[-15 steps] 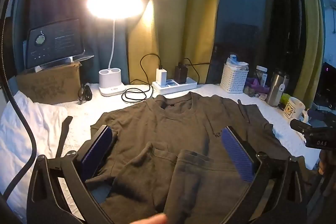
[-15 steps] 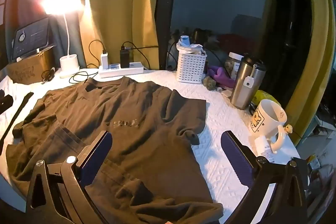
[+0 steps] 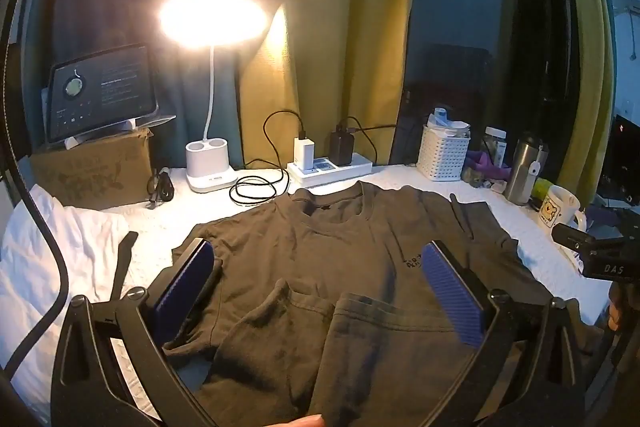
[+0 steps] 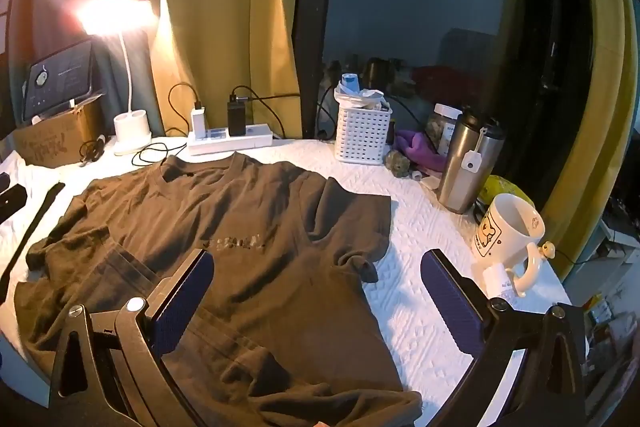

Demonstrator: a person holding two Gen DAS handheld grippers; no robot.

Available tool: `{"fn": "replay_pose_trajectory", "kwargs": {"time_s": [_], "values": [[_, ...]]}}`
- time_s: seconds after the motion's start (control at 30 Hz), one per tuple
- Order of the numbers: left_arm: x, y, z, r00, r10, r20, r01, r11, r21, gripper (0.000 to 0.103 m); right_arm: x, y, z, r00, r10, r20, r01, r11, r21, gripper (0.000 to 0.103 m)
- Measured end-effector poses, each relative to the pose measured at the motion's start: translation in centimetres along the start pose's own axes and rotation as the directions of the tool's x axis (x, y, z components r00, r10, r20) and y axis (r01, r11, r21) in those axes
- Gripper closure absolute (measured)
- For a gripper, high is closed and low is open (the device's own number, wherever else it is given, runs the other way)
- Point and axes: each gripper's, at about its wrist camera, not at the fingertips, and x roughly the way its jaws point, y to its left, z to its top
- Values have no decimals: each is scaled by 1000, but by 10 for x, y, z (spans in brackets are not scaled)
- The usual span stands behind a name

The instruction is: Fold small clothes

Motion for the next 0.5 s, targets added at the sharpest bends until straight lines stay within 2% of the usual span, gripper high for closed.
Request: {"fn": "replay_pose_trajectory", "kwargs": {"time_s": [0.2, 0.5], "values": [[0, -1, 2, 1000, -20, 1, 20, 1000, 1, 0, -10, -2, -2, 1000, 0, 11, 0, 1000, 8, 0], [2, -2, 3, 1000, 5, -11, -5, 1000, 8, 0, -8, -2, -4, 1000, 2, 8, -3, 1000, 7, 0]]}}
